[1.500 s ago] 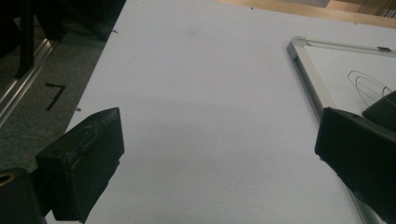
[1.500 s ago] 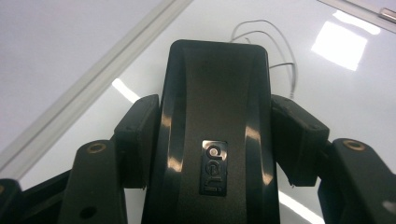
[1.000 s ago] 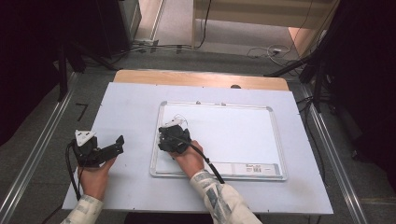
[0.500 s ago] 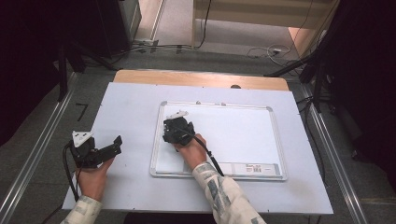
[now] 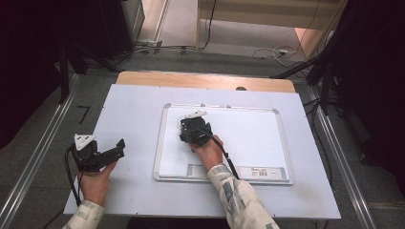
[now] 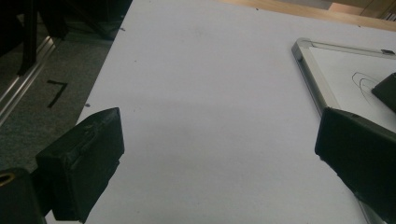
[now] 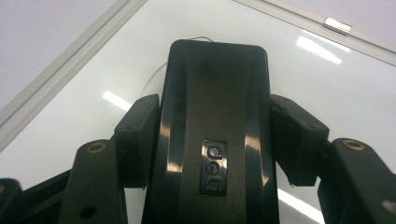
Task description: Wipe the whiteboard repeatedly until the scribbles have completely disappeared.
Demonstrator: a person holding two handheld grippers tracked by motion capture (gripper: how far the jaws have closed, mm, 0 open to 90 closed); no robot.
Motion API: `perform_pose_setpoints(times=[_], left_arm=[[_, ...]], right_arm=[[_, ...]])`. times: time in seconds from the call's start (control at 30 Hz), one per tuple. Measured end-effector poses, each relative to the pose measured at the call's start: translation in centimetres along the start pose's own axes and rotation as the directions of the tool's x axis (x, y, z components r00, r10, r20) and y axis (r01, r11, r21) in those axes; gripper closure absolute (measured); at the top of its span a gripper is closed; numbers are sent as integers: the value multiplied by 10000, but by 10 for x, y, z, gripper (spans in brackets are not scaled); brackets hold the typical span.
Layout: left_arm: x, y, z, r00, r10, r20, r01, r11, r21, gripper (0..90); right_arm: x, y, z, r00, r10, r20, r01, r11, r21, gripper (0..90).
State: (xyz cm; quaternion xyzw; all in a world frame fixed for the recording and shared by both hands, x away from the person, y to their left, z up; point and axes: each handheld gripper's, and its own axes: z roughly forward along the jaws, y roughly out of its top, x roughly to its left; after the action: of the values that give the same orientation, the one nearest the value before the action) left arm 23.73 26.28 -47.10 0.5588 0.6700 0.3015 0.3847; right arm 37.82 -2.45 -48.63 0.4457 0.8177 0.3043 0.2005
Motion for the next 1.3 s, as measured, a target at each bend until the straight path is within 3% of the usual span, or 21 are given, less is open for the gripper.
perform_pose_setpoints(times=[0.23,0.6,1.3], left_arm=[[1,0,0,10000,-53,14,53,10000,0,19],[0,1,1,10000,-35,48,35,10000,16,18],[2,1,1,9998,-139,123,139,9999,-7,19]], right_arm=[[-16,5,5,9989,378,287,-377,9993,-17,360],[-21,22,21,9970,564,540,-562,9984,-50,361],[7,43,38,9992,166,377,-164,9998,-63,360]])
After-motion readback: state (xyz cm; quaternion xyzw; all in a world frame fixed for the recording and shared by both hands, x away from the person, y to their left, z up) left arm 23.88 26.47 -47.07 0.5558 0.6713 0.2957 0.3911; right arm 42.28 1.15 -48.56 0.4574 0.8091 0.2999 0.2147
